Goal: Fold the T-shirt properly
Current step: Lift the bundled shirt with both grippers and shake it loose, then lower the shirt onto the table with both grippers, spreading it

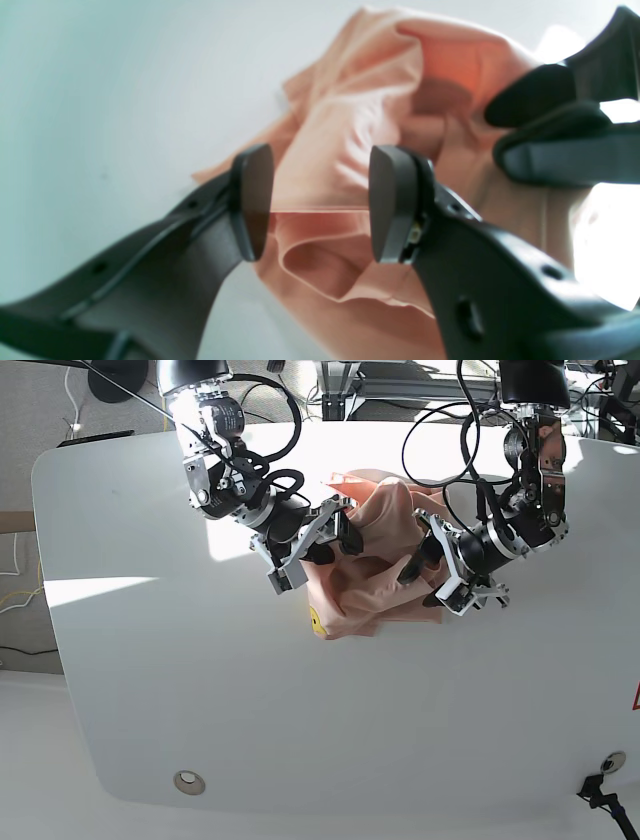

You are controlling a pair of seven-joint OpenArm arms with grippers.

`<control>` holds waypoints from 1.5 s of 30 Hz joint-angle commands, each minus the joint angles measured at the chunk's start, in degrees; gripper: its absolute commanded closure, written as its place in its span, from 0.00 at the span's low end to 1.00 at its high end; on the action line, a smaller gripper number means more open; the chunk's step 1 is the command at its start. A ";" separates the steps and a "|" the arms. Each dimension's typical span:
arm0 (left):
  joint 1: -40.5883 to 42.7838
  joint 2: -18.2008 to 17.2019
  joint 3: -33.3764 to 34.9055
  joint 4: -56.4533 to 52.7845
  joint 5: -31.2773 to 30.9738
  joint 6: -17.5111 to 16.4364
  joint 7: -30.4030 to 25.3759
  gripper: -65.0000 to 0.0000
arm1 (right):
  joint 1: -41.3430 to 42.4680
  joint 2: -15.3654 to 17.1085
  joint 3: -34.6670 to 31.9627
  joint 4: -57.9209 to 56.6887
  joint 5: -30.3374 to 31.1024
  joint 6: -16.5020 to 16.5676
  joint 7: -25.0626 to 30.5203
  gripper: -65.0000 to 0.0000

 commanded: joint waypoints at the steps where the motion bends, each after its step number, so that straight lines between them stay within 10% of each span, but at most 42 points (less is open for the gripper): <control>1: -1.57 -0.67 1.36 0.03 2.02 0.53 -3.15 0.55 | 0.40 -0.31 -0.07 1.26 1.14 0.49 1.10 0.53; 9: -1.57 -0.84 4.53 -1.55 2.81 0.53 -4.73 0.37 | -0.04 0.39 -0.07 1.35 1.14 0.49 1.10 0.53; 19: -1.92 -1.99 9.19 -3.31 2.90 0.53 -4.12 0.37 | -0.04 0.48 -0.07 1.26 1.14 0.58 1.10 0.53; 26: -5.09 -1.63 9.36 -11.14 10.11 0.53 -4.47 0.67 | -0.04 0.48 0.02 1.17 1.14 0.76 1.10 0.53; 45: -19.60 -1.99 3.38 -31.53 15.21 2.60 -15.81 0.68 | -0.22 1.27 0.11 0.91 1.14 0.93 1.10 0.53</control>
